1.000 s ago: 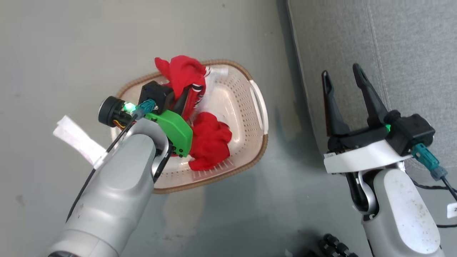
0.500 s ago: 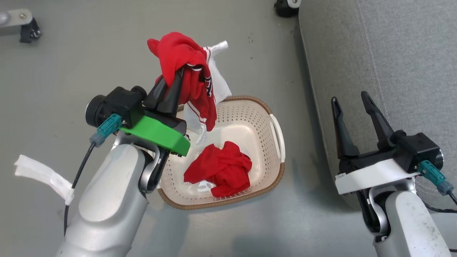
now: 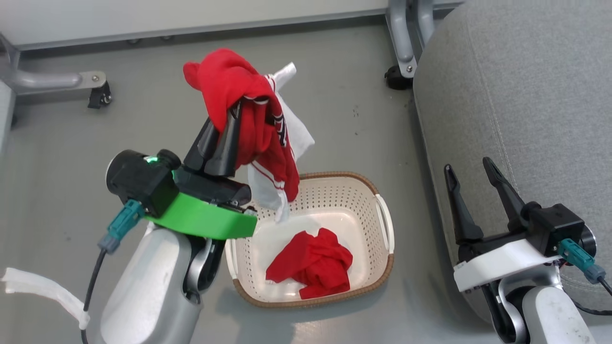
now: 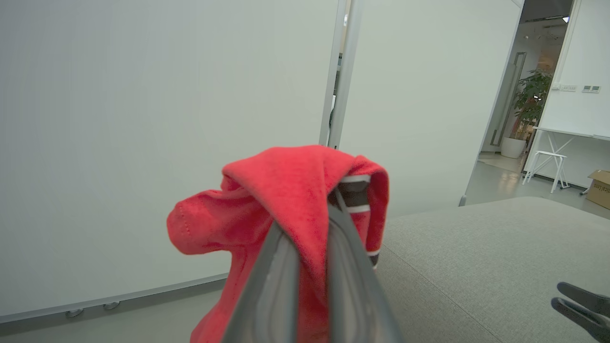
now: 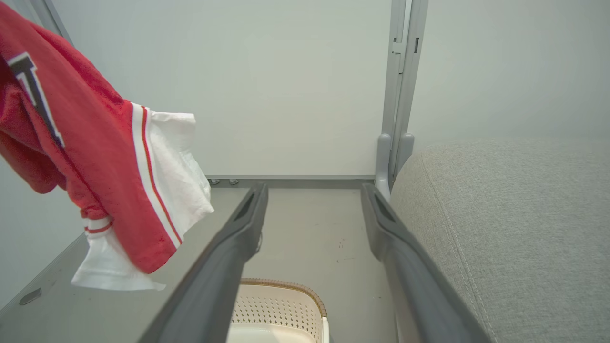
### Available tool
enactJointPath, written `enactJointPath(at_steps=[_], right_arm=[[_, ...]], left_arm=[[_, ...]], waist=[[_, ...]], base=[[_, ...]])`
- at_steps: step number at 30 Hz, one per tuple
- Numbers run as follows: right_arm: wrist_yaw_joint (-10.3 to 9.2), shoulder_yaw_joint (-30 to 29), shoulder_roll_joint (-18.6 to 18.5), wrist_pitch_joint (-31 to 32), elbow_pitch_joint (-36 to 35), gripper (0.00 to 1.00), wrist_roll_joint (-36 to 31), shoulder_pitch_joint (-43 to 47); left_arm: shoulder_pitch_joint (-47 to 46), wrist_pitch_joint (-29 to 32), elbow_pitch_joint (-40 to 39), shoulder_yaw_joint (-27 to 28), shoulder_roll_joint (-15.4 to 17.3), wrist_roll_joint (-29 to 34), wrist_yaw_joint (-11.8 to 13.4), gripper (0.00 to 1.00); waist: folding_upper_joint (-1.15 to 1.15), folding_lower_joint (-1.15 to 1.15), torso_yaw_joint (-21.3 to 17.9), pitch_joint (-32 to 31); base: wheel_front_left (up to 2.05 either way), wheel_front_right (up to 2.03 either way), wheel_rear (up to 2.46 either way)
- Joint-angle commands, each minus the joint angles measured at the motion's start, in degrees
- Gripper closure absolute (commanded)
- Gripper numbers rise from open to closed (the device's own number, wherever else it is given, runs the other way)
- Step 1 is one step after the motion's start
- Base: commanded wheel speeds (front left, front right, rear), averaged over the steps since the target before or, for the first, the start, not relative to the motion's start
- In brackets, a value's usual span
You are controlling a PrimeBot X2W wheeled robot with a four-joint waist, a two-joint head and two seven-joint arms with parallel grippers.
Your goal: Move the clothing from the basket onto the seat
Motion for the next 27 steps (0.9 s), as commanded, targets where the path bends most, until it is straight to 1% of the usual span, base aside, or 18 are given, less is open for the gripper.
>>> enactJointPath(at_steps=[1, 6, 13, 21, 27], right_arm=[[0.0, 0.07, -0.29, 0.38, -0.53, 0.0, -0.31, 1.3], [0.0, 0.4, 0.03, 1.36, -1.47, 0.0, -0.11, 3.63], [0.0, 0.79, 0.67, 2.07, -2.32, 0.0, 0.24, 6.39], [0.0, 0.69, 1.08, 2.38, -2.63, 0.0, 0.34, 7.32], [0.0, 2.37, 0.61, 2.67, -2.41, 0.0, 0.56, 6.0]], left_arm=[[1.73, -0.16, -0.71, -0.16, 0.1, 0.61, 0.41, 1.0], [5.52, -0.17, -2.94, -0.84, 0.42, 1.13, 1.16, 1.0], [8.99, 0.38, -4.4, -1.15, 0.54, -0.2, 2.19, 1.0], [9.56, 0.63, -5.39, -1.69, 0.59, -0.68, 2.58, 1.0], [8.96, 0.56, -5.08, -1.7, 0.54, -0.81, 2.72, 1.0]], waist=[[0.0, 0.0, 0.76, -3.12], [0.0, 0.0, 0.6, -5.99], [0.0, 0.0, 0.53, -8.45], [0.0, 0.0, 0.74, -8.63], [0.0, 0.0, 0.66, -8.26]], base=[[0.0, 0.0, 0.0], [0.0, 0.0, 0.0], [0.0, 0.0, 0.0], [0.0, 0.0, 0.0], [0.0, 0.0, 0.0]])
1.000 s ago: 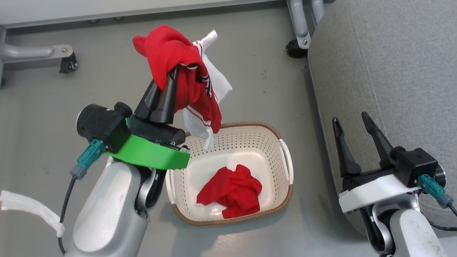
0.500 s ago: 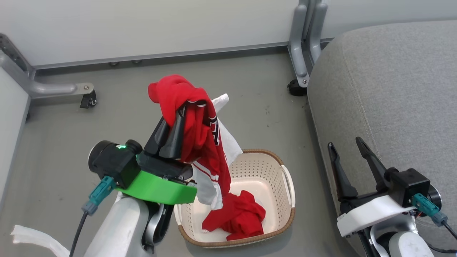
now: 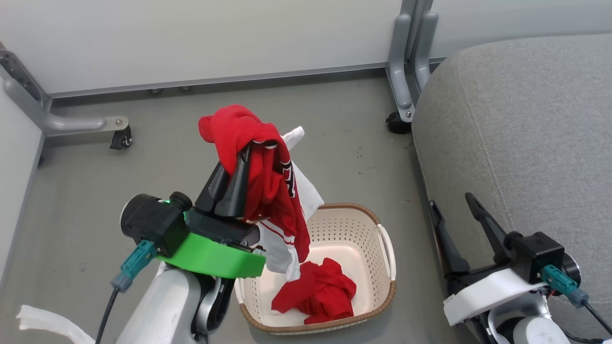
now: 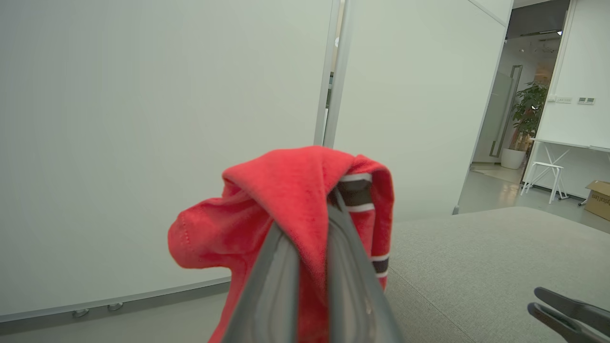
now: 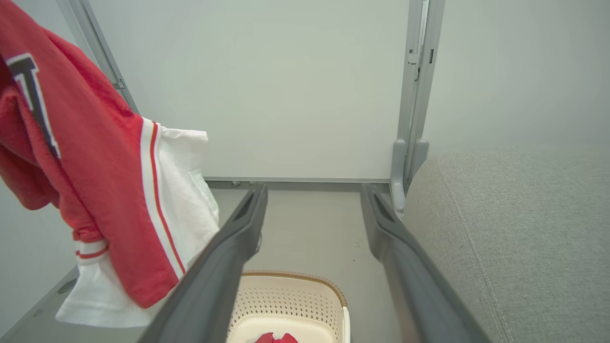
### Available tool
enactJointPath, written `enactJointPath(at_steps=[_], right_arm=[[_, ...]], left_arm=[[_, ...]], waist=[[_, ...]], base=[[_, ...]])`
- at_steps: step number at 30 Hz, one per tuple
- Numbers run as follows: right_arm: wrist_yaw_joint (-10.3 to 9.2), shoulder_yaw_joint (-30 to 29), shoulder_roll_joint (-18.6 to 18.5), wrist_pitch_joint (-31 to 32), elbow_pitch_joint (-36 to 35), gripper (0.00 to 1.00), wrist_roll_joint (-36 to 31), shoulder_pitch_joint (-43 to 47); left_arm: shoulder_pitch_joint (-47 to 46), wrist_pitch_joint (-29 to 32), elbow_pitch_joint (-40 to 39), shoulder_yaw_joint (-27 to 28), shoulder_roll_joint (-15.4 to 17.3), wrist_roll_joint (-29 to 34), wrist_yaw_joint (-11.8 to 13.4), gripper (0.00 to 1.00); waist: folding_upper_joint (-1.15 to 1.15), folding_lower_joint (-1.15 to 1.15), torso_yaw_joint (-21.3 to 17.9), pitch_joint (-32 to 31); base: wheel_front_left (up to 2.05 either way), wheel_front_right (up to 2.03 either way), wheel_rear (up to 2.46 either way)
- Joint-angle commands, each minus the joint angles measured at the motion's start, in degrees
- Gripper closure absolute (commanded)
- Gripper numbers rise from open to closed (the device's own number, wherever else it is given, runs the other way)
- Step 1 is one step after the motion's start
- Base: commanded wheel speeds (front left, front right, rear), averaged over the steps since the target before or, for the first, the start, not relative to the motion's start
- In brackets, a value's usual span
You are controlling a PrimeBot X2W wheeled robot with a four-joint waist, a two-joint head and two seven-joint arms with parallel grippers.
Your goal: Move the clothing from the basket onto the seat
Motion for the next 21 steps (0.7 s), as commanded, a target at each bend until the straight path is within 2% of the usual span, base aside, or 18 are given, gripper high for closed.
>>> enactJointPath(at_steps=[1, 8, 15, 21], right_arm=[[0.0, 0.48, -0.26, 0.1, 0.0, 0.0, 0.43, -0.91], [0.0, 6.75, -2.59, 0.29, 0.62, 0.0, 2.93, -4.06], [0.0, 18.71, -6.86, 1.53, 2.99, 0.0, 8.38, -12.12], [0.0, 27.21, -8.25, 1.66, 6.81, 0.0, 12.44, -19.46]], left_arm=[[0.01, -0.29, -0.13, 0.01, 0.28, -0.22, 0.23, 1.0], [-0.83, -0.39, -0.27, -0.28, 0.45, -0.24, -0.02, 1.0], [-1.82, -0.14, -0.28, -1.07, 0.12, -0.35, -0.49, 1.0], [-2.63, -0.08, 0.57, -1.87, -0.28, -0.46, -0.74, 1.0]], waist=[[0.0, 0.0, -0.02, 0.07], [0.0, 0.0, 0.23, 0.67], [0.0, 0.0, 1.31, 1.58], [0.0, 0.0, 2.46, 1.94]], base=[[0.0, 0.0, 0.0], [0.0, 0.0, 0.0], [0.0, 0.0, 0.0], [0.0, 0.0, 0.0]])
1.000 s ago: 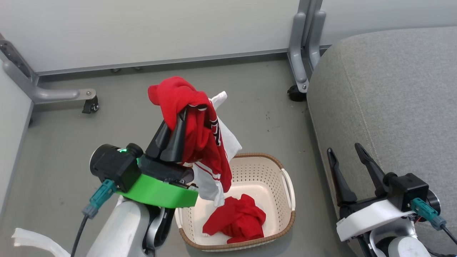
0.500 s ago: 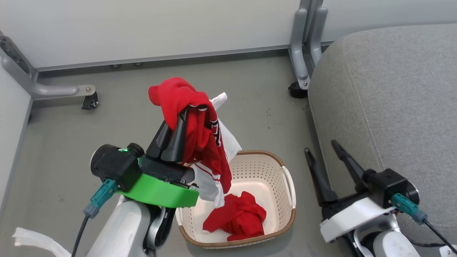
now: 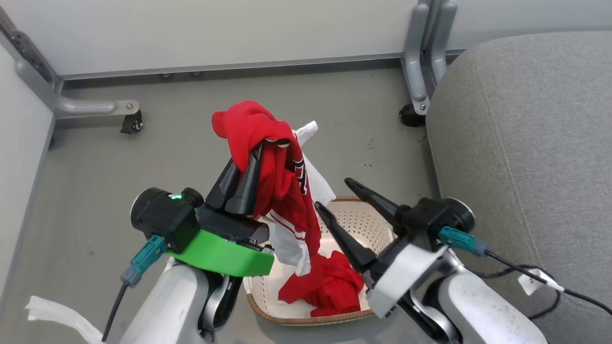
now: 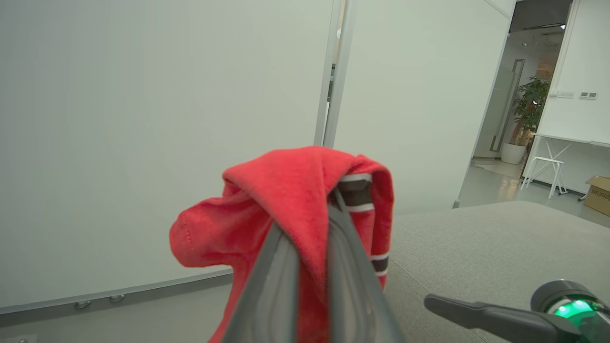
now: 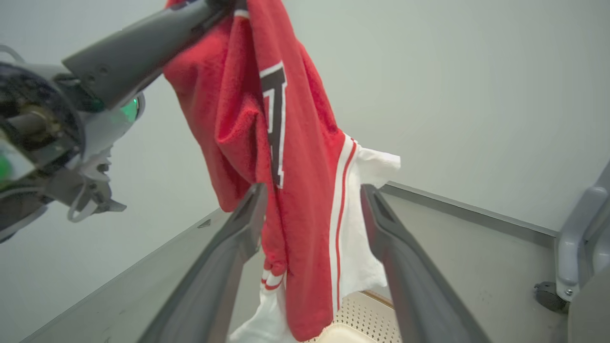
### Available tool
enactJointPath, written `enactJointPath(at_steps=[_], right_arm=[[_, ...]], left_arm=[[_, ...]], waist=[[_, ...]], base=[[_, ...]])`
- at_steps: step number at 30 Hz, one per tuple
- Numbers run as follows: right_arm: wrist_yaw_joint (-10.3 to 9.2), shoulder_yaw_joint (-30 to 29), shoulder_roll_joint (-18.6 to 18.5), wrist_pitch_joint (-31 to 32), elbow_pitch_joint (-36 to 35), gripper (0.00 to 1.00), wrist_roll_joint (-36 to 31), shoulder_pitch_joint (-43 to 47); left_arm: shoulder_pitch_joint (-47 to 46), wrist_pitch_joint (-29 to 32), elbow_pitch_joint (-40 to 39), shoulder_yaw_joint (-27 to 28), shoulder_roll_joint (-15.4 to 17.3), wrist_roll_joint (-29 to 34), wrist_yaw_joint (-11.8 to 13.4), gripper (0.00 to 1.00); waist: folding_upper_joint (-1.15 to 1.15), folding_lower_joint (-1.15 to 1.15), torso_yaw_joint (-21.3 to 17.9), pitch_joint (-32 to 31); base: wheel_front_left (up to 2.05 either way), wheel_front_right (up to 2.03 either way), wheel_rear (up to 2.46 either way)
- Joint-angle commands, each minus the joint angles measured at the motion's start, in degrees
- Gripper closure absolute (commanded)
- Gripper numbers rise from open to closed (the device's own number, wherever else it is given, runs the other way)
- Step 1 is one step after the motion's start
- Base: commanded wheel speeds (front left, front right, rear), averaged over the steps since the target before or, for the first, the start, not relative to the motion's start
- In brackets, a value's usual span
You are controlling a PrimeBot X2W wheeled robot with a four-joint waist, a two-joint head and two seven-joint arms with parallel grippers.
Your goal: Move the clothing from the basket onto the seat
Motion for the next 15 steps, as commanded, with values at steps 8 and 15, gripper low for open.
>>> enactJointPath(at_steps=[8, 15], right_arm=[[0.0, 7.76, 1.32, -2.12, 7.7, 0.0, 4.12, -9.69], [-0.01, 12.08, 3.97, -4.6, 15.72, 0.0, 6.77, -16.71]], left_arm=[[-1.3, -0.08, 0.43, -0.73, -0.15, -0.37, -0.43, 1.0], [-1.7, 0.2, 0.31, -1.99, -0.53, -0.4, -0.7, 1.0]], waist=[[0.0, 0.0, 0.92, 0.51], [0.0, 0.0, 1.3, 0.92]], base=[[0.0, 0.0, 0.0], [0.0, 0.0, 0.0]])
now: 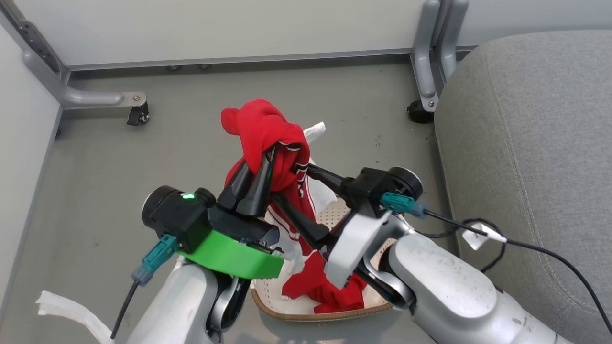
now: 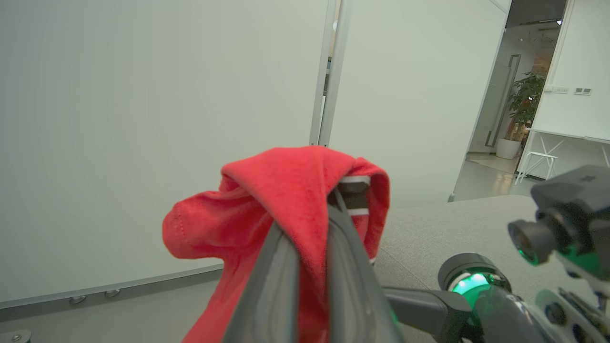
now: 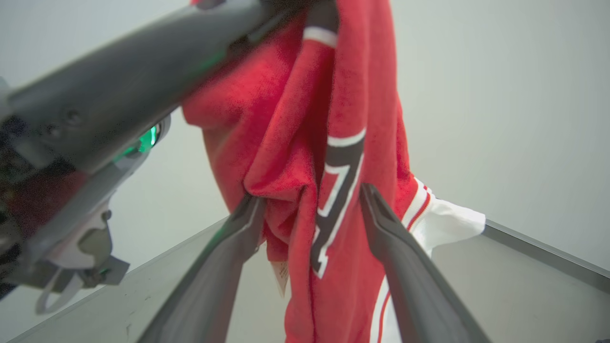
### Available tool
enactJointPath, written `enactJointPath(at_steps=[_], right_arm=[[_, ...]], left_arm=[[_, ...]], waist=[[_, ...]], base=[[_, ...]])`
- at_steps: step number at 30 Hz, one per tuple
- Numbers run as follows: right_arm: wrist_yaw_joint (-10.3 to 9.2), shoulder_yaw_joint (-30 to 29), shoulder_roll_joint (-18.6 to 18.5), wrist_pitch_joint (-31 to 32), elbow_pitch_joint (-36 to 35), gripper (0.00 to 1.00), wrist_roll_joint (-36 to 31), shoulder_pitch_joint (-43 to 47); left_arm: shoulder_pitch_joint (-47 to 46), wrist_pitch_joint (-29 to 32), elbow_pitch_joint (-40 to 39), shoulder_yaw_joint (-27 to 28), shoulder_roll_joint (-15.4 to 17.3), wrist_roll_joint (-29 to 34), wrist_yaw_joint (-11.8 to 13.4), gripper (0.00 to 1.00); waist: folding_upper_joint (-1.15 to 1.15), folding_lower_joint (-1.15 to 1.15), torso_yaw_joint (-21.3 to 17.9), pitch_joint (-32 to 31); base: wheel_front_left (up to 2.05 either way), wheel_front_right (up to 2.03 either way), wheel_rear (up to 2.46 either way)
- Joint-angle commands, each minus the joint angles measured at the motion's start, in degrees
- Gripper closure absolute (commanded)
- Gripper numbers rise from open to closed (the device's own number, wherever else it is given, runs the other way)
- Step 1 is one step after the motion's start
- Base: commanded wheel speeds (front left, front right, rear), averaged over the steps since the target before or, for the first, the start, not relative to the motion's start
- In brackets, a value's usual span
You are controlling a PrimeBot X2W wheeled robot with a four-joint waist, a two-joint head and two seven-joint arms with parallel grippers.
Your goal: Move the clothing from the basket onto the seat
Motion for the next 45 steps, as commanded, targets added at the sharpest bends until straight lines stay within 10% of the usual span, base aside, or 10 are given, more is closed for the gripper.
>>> enactJointPath(at_steps=[1, 3, 4, 6, 25, 26, 27, 28, 45], right_arm=[[-0.01, 0.81, 0.34, -0.65, 1.48, 0.0, 0.23, -1.57], [-0.01, 2.24, 1.11, -1.1, 3.38, 0.0, 1.43, -2.87], [-0.01, 2.76, 1.25, -1.42, 4.36, 0.15, 1.79, -3.59], [-0.01, 3.5, 1.6, -2.02, 5.84, 1.0, 3.06, -4.41], [-0.02, 7.16, 1.5, -6.66, 11.54, 1.0, 6.92, -7.8], [-0.01, 7.13, 1.45, -6.87, 11.62, 1.0, 7.03, -7.82], [-0.02, 7.07, 1.36, -7.07, 11.74, 1.0, 7.07, -7.83], [-0.02, 6.77, 1.22, -7.38, 11.84, 1.0, 6.89, -7.88], [-0.01, 2.22, -0.14, -9.43, 13.49, 1.0, 4.35, -7.67]], left_arm=[[-1.02, 0.11, 0.05, -0.17, -0.21, -0.3, -0.42, 1.0], [-1.12, 0.14, 0.2, -0.4, -0.31, -0.48, -0.41, 1.0], [-1.18, 0.05, 0.3, -0.45, -0.32, -0.53, -0.38, 1.0], [-1.19, 0.04, 0.41, -0.55, -0.38, -0.65, -0.37, 1.0], [-0.47, 0.25, 0.55, -0.77, 0.25, -1.45, 0.36, 1.0], [-0.45, 0.27, 0.52, -0.77, 0.29, -1.4, 0.36, 0.78], [-0.42, 0.29, 0.47, -0.77, 0.32, -1.47, 0.47, 0.13], [-0.36, 0.29, 0.41, -0.77, 0.36, -1.48, 0.52, 0.0], [4.8, 6.09, -0.62, -5.22, 6.14, 2.23, 0.44, 0.0]], waist=[[0.0, 0.0, 0.09, 0.05], [0.0, 0.0, 0.22, 0.08], [0.0, 0.0, 0.3, 0.07], [0.0, 0.0, 0.43, 0.02], [0.0, 0.0, 0.32, -0.39], [0.0, 0.0, 0.34, -0.43], [0.0, 0.0, 0.34, -0.45], [0.0, 0.0, 0.34, -0.49], [0.0, 0.0, 0.39, -0.44]], base=[[0.0, 0.0, 0.0], [0.0, 0.0, 0.0], [0.0, 0.0, 0.0], [0.0, 0.0, 0.0], [0.0, 0.0, 0.0], [0.0, 0.0, 0.0], [0.0, 0.0, 0.0], [0.0, 0.0, 0.0], [0.0, 0.0, 0.0]])
